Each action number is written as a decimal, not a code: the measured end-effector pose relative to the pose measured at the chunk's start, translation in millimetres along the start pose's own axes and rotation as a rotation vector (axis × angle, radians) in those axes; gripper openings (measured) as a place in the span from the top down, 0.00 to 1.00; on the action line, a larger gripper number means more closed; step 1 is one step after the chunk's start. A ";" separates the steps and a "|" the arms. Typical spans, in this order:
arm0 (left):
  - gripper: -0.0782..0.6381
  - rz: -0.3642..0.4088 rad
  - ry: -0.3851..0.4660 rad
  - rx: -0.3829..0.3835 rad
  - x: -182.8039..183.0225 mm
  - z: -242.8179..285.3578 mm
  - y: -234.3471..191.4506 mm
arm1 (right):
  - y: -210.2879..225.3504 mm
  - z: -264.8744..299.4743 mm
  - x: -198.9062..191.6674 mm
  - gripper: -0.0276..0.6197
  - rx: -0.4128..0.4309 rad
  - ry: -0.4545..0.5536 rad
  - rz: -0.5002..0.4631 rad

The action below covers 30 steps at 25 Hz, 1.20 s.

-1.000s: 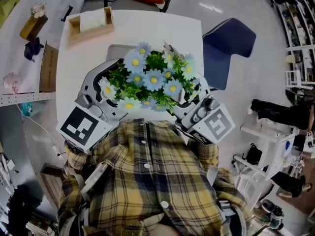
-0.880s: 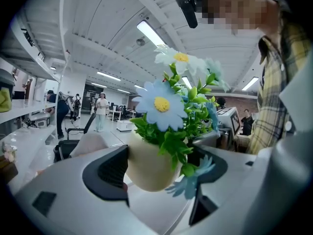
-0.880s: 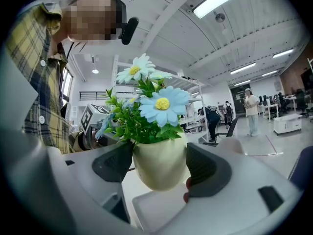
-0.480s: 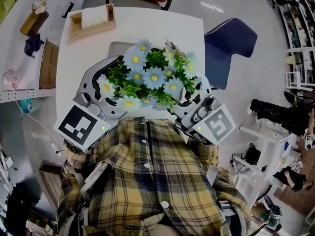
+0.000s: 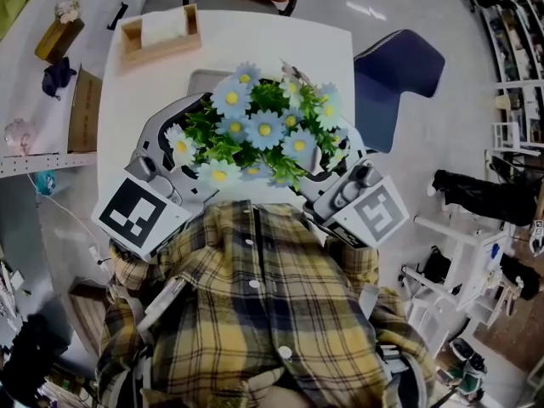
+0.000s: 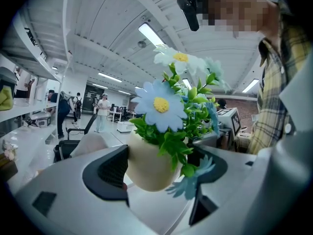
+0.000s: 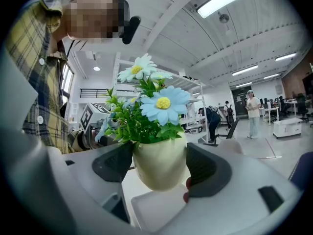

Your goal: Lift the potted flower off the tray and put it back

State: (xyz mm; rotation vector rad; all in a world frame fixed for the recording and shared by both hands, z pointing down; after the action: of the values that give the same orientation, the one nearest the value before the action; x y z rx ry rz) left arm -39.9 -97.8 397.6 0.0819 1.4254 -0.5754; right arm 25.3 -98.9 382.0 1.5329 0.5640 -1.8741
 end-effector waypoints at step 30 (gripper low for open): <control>0.38 -0.007 0.019 0.022 1.2 -1.1 0.9 | -2.2 -0.4 -0.3 0.43 0.022 -0.010 0.003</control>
State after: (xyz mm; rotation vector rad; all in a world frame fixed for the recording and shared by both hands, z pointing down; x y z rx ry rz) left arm -40.4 -97.0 396.0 0.1006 1.4385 -0.5977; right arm 24.0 -97.0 382.1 1.5365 0.5381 -1.8906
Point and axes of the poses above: the fingertips, and each gripper's own axes: z forward along the fingers, y to its right, x out of its top, the point moved 1 cm from there along -z, backward along the fingers, and after that the axes turned 8 degrees about -x, right-handed, at the moved point
